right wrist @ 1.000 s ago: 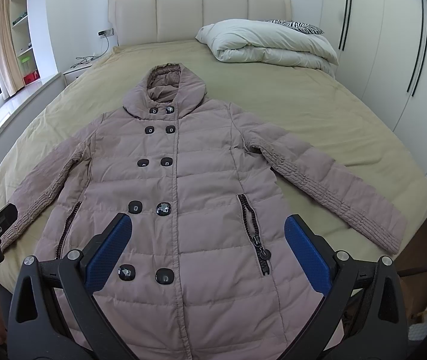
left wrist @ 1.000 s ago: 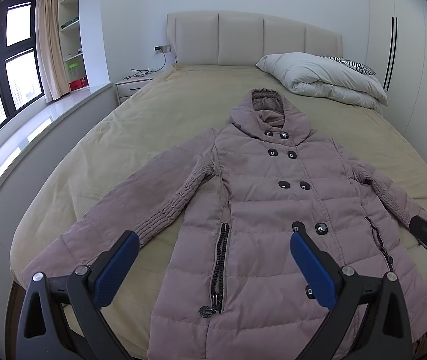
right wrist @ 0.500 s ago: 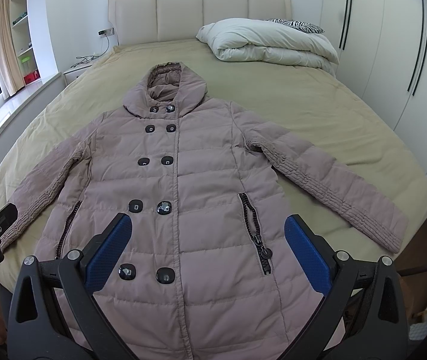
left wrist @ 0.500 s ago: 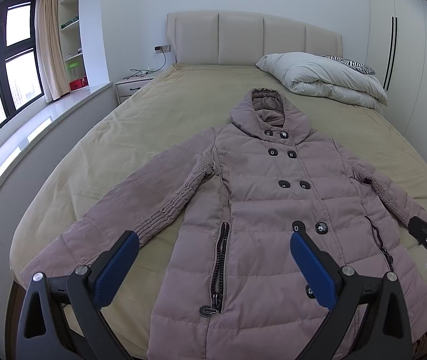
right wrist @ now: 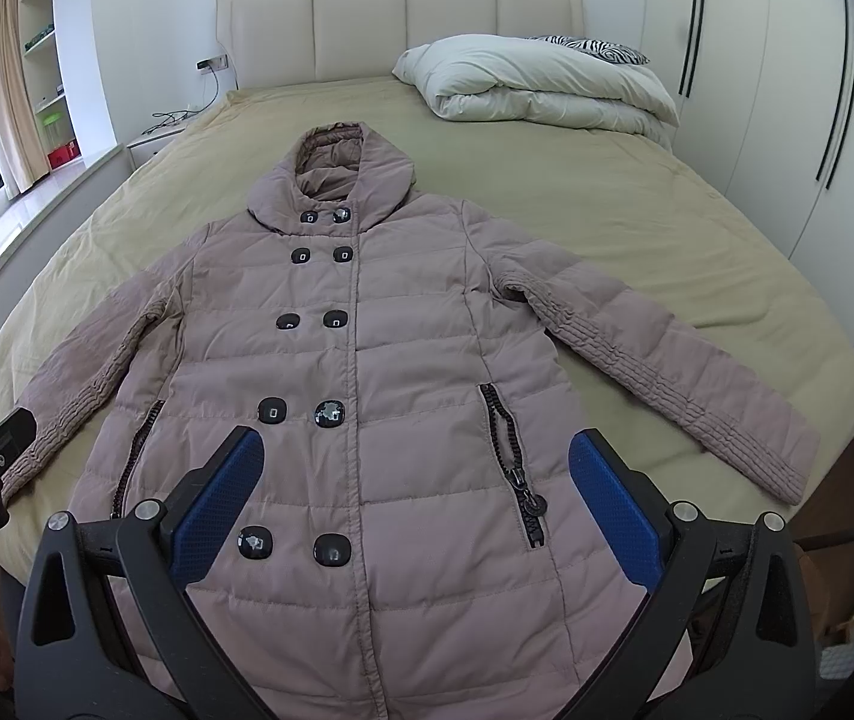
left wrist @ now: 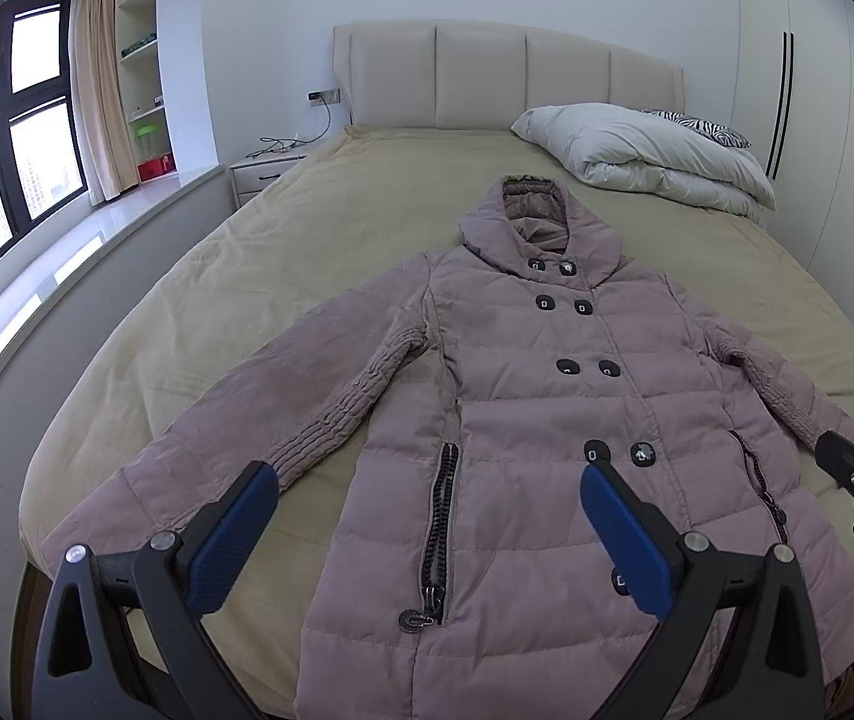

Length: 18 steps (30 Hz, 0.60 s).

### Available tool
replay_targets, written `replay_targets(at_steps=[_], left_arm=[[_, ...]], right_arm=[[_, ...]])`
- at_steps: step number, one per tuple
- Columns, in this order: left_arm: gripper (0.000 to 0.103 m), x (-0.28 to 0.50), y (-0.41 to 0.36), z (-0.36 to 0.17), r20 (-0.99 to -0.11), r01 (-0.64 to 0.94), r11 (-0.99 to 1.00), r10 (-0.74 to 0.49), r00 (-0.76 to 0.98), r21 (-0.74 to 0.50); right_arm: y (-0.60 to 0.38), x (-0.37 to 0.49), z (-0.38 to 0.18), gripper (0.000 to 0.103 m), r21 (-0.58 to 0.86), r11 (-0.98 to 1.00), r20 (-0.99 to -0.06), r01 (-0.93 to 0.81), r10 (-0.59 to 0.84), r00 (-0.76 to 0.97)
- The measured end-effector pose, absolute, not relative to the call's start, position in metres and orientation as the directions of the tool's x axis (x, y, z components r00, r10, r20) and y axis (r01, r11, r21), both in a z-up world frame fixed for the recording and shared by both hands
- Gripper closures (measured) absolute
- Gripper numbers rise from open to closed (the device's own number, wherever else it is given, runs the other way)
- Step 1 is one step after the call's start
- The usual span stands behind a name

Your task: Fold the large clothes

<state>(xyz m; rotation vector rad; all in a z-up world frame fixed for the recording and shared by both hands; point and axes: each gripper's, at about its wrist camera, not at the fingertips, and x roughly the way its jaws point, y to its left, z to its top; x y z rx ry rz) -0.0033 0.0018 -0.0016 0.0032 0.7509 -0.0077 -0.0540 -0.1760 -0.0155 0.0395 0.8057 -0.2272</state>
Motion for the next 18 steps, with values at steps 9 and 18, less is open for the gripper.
replay_targets(at_steps=[9, 18], left_arm=[[0.000, -0.0033, 0.0017, -0.0015, -0.683, 0.008, 1.000, -0.005, 0.731, 0.000], [0.000, -0.0043, 0.0019, -0.0014, -0.684, 0.008, 1.000, -0.007, 0.730, -0.002]], right_arm=[[-0.1766, -0.0538, -0.0153, 0.000, -0.049, 0.975, -0.719, 0.215, -0.184, 0.670], [-0.1766, -0.0537, -0.0154, 0.000, -0.049, 0.975, -0.720, 0.216, -0.185, 0.670]])
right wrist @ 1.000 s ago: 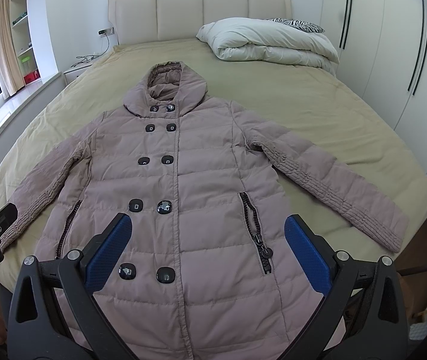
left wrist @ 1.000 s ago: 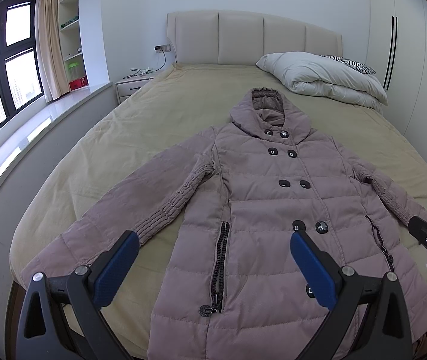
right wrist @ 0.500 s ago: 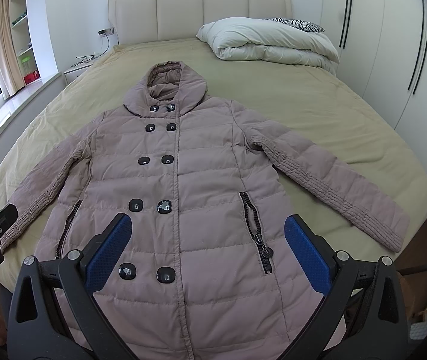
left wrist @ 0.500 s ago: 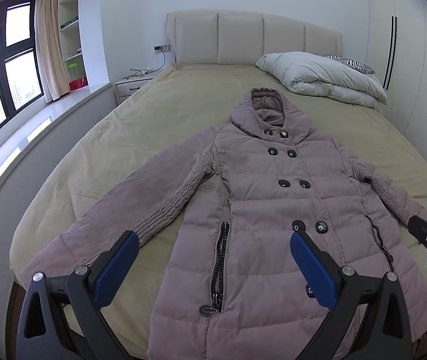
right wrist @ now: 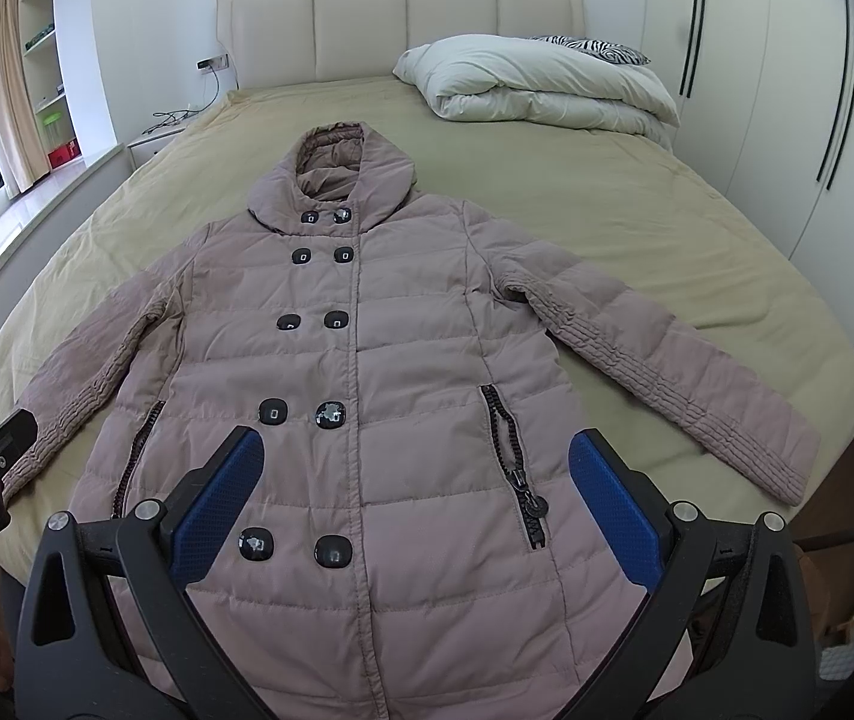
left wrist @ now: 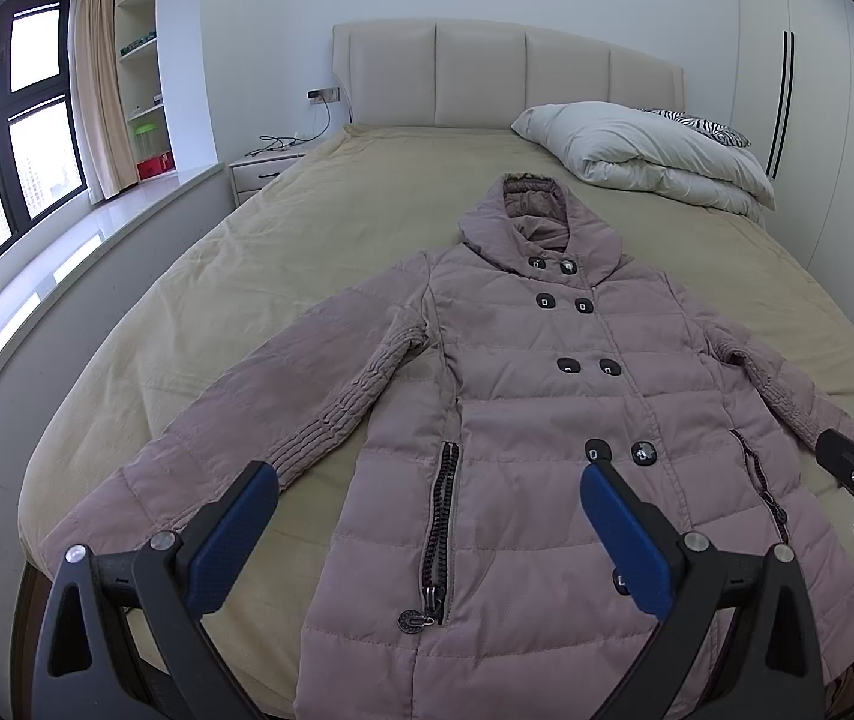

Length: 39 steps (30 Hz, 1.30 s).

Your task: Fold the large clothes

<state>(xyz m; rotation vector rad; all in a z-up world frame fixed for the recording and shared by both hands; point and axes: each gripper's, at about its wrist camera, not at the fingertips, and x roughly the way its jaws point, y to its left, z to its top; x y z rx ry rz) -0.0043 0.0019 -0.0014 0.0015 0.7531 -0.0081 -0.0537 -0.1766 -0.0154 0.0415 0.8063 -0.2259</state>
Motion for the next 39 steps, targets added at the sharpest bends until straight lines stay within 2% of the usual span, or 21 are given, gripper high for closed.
replay_targets(at_steps=[25, 33, 39], left_arm=[[0.000, 0.006, 0.010, -0.027, -0.712, -0.016, 0.999, -0.010, 0.702, -0.031], [0.000, 0.019, 0.028, -0.045, -0.739, -0.039, 0.985, -0.101, 0.666, -0.169], [0.000, 0.020, 0.043, -0.055, -0.693, -0.005, 0.963, -0.190, 0.695, -0.269]], right_arm=[[-0.179, -0.046, -0.031, 0.000, -0.036, 0.975, -0.746, 0.219, -0.172, 0.643], [-0.194, -0.037, -0.044, 0.000, 0.004, 0.975, -0.760, 0.223, -0.142, 0.634], [-0.235, -0.035, -0.055, 0.000, 0.105, 0.948, -0.767, 0.300, -0.115, 0.631]])
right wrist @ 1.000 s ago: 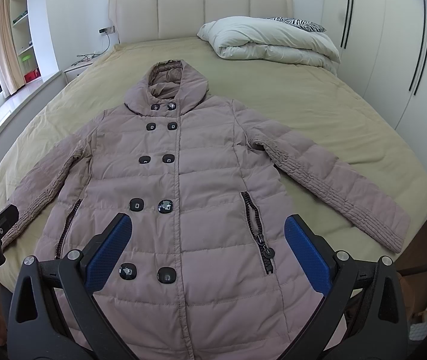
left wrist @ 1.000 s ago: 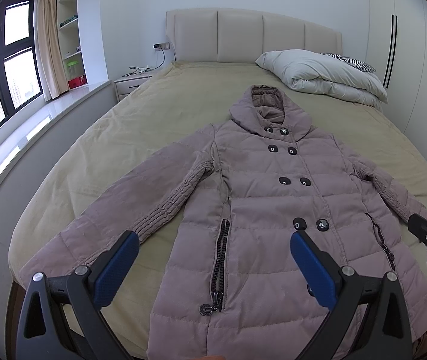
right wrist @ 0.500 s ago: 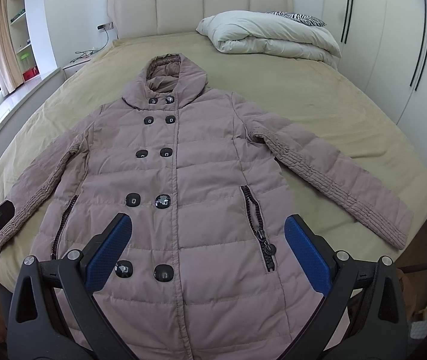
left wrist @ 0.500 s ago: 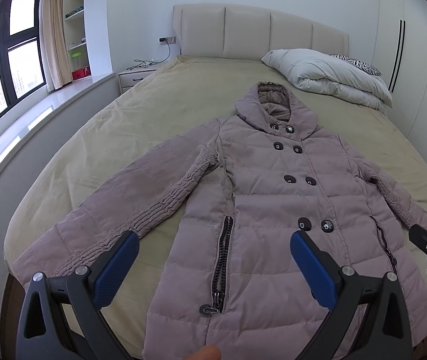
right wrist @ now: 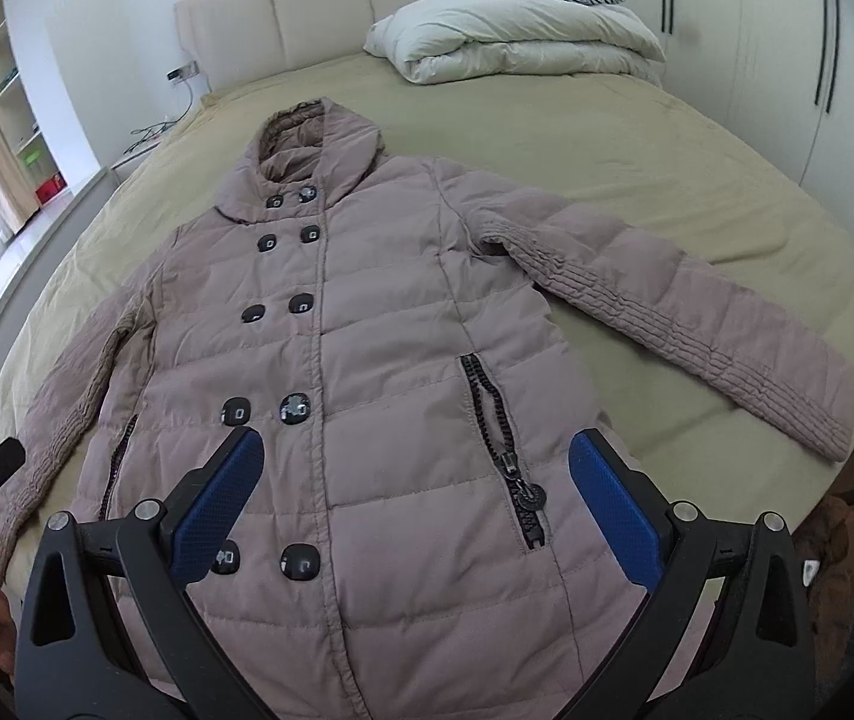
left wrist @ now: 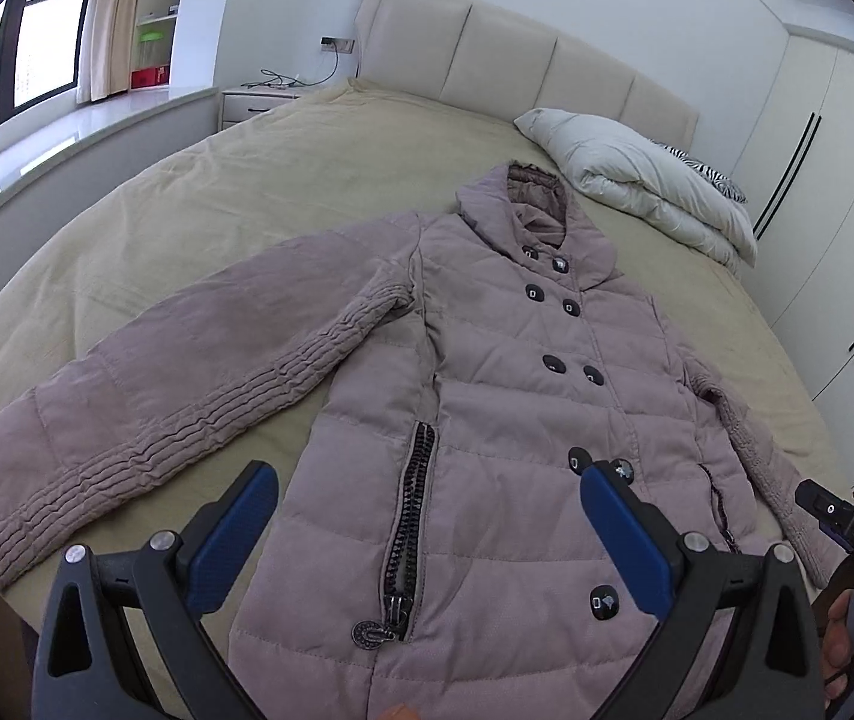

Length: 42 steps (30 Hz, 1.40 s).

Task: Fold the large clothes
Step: 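Grasp the cuff of the sleeve nearest the left gripper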

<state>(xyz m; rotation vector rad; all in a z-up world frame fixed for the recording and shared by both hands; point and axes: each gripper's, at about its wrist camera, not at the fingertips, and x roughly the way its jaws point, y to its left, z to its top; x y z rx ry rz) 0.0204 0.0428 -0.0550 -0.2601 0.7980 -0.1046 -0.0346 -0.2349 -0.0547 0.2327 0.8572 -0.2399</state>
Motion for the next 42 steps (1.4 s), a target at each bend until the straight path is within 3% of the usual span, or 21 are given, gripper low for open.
replay_targets(at_steps=[6, 13, 15, 19, 21, 29, 42], left_arm=[[0.000, 0.007, 0.089, -0.072, -0.735, -0.080, 0.941, -0.201, 0.648, -0.328], [0.001, -0.059, 0.212, -0.082, -0.665, -0.320, 0.825, -0.089, 0.741, -0.466], [0.004, -0.082, 0.247, -0.093, -0.636, -0.368, 0.742, -0.100, 0.766, -0.560], [0.019, -0.116, 0.289, -0.128, -0.580, -0.454, 0.505, -0.118, 0.806, -0.734], [0.020, -0.119, 0.293, -0.144, -0.559, -0.474, 0.405, -0.120, 0.820, -0.782], [0.020, -0.103, 0.280, -0.166, -0.501, -0.448, 0.286, -0.146, 0.853, -0.847], [0.027, -0.107, 0.286, -0.188, -0.512, -0.497, 0.154, -0.070, 0.856, -0.854]], right_arm=[[-0.250, -0.037, -0.064, 0.000, 0.196, 0.931, -0.747, 0.307, -0.061, 0.662], [-0.180, -0.021, -0.075, 0.000, 0.253, 0.965, -0.720, 0.074, 0.136, 0.680], [-0.155, -0.014, -0.077, 0.000, 0.262, 0.965, -0.719, 0.013, 0.187, 0.669], [-0.116, -0.004, -0.079, 0.000, 0.306, 0.950, -0.709, -0.067, 0.274, 0.650], [-0.100, -0.002, -0.081, 0.000, 0.310, 0.947, -0.709, -0.089, 0.293, 0.642], [-0.089, -0.003, -0.081, 0.000, 0.309, 0.947, -0.721, -0.095, 0.298, 0.626], [-0.110, -0.009, -0.078, 0.000, 0.346, 0.937, -0.722, -0.045, 0.297, 0.625]])
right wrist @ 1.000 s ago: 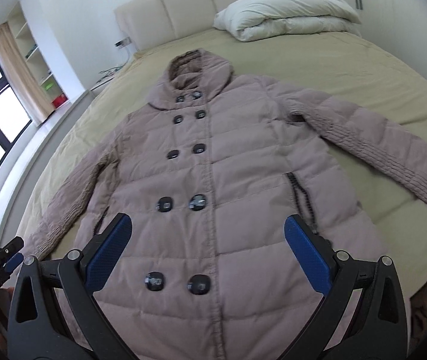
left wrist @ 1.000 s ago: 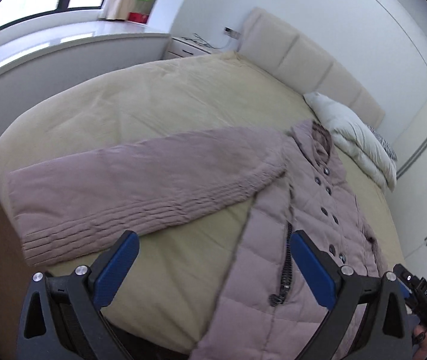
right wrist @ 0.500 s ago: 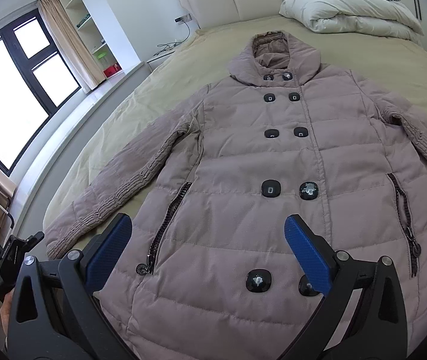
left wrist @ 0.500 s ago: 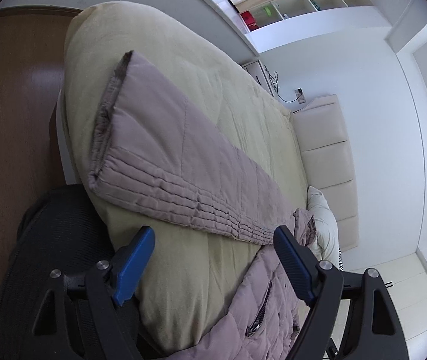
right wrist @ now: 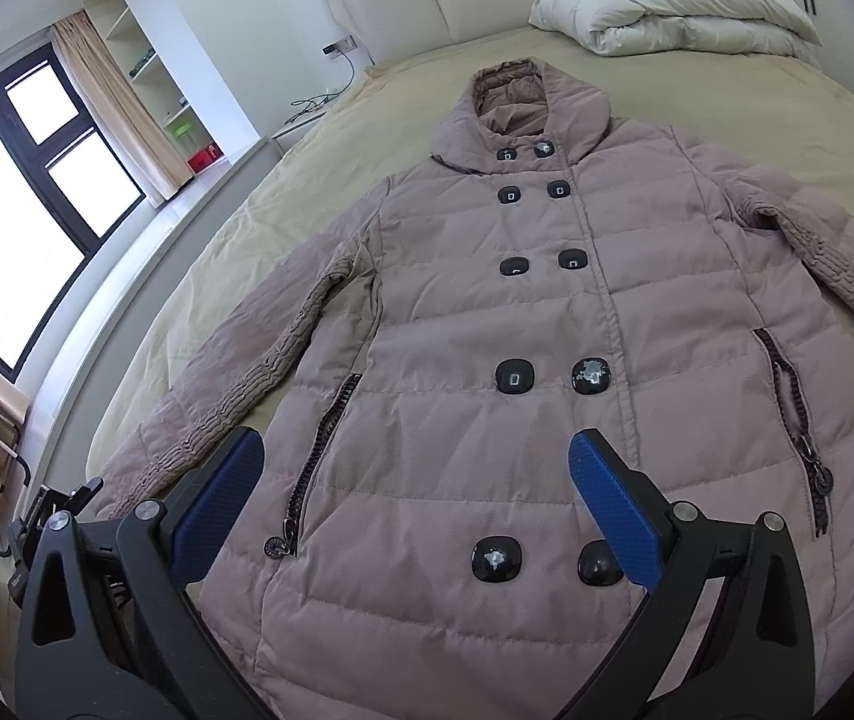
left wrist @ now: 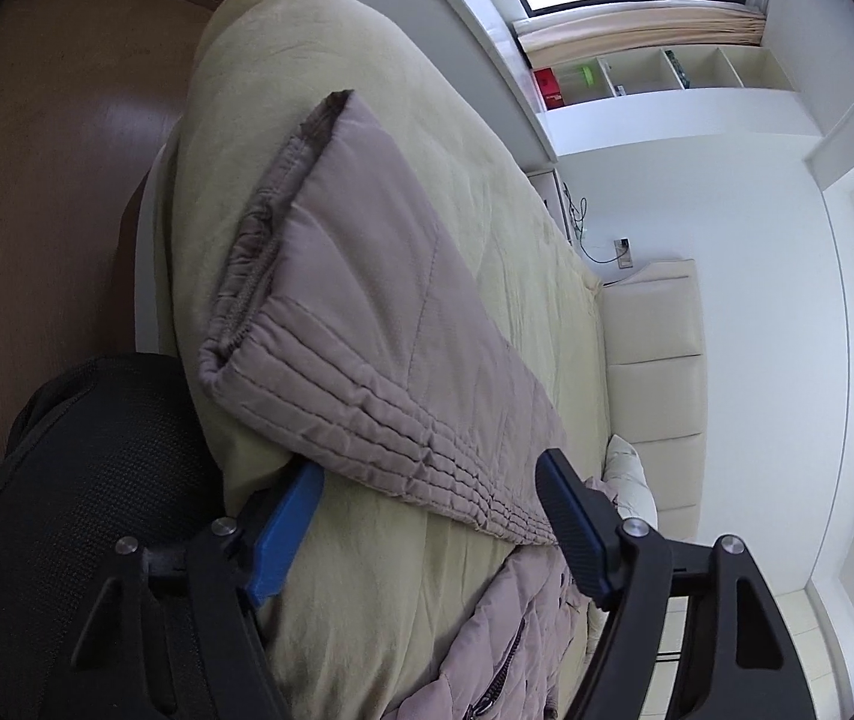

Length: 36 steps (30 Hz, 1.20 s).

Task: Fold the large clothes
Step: 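Grasp the cuff of the sleeve nearest the left gripper, then lift the held sleeve and fold it across the coat front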

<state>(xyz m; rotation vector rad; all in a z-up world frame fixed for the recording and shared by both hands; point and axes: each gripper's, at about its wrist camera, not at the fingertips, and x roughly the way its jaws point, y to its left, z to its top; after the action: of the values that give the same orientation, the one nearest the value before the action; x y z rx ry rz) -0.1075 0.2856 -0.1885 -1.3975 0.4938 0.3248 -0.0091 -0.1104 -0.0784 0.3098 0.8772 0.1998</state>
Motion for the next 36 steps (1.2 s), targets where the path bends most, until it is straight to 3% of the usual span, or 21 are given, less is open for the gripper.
replay_targets(at_steps=[6, 10, 17, 20, 24, 26, 29, 36], left_arm=[[0.032, -0.089, 0.303, -0.179, -0.531, -0.523, 0.134, -0.033, 0.847, -0.842], [0.078, -0.073, 0.321, -0.167, -0.577, -0.568, 0.243, 0.040, 0.816, -0.787], [0.086, -0.037, 0.317, -0.125, -0.563, -0.534, 0.550, 0.135, 0.816, -0.642], [0.086, -0.019, 0.276, -0.091, -0.510, -0.434, 0.774, 0.170, 0.843, -0.460], [0.087, 0.004, 0.194, -0.071, -0.457, -0.210, 0.967, 0.125, 0.881, -0.141], [0.087, 0.009, 0.154, -0.071, -0.445, -0.106, 0.994, 0.098, 0.890, 0.007], [0.088, 0.007, 0.111, -0.080, -0.454, 0.020, 0.991, 0.041, 0.890, 0.129], [0.088, -0.007, 0.066, -0.095, -0.470, 0.134, 0.962, -0.008, 0.883, 0.237]], right_arm=[[-0.110, -0.011, -0.075, 0.000, 0.352, 0.935, -0.705, -0.052, 0.301, 0.642], [-0.117, -0.016, -0.069, 0.000, 0.352, 0.935, -0.689, -0.054, 0.297, 0.661], [-0.126, -0.013, -0.068, 0.000, 0.351, 0.935, -0.686, -0.046, 0.290, 0.667], [-0.127, -0.010, -0.069, 0.001, 0.347, 0.937, -0.687, -0.050, 0.290, 0.667], [-0.131, 0.005, -0.068, 0.001, 0.411, 0.910, -0.671, -0.063, 0.349, 0.654], [-0.131, 0.018, -0.067, 0.001, 0.478, 0.875, -0.654, -0.076, 0.412, 0.634], [-0.124, 0.042, -0.065, 0.003, 0.567, 0.814, -0.630, -0.123, 0.525, 0.572], [-0.079, 0.100, -0.071, 0.005, 0.726, 0.665, -0.574, -0.172, 0.725, 0.381]])
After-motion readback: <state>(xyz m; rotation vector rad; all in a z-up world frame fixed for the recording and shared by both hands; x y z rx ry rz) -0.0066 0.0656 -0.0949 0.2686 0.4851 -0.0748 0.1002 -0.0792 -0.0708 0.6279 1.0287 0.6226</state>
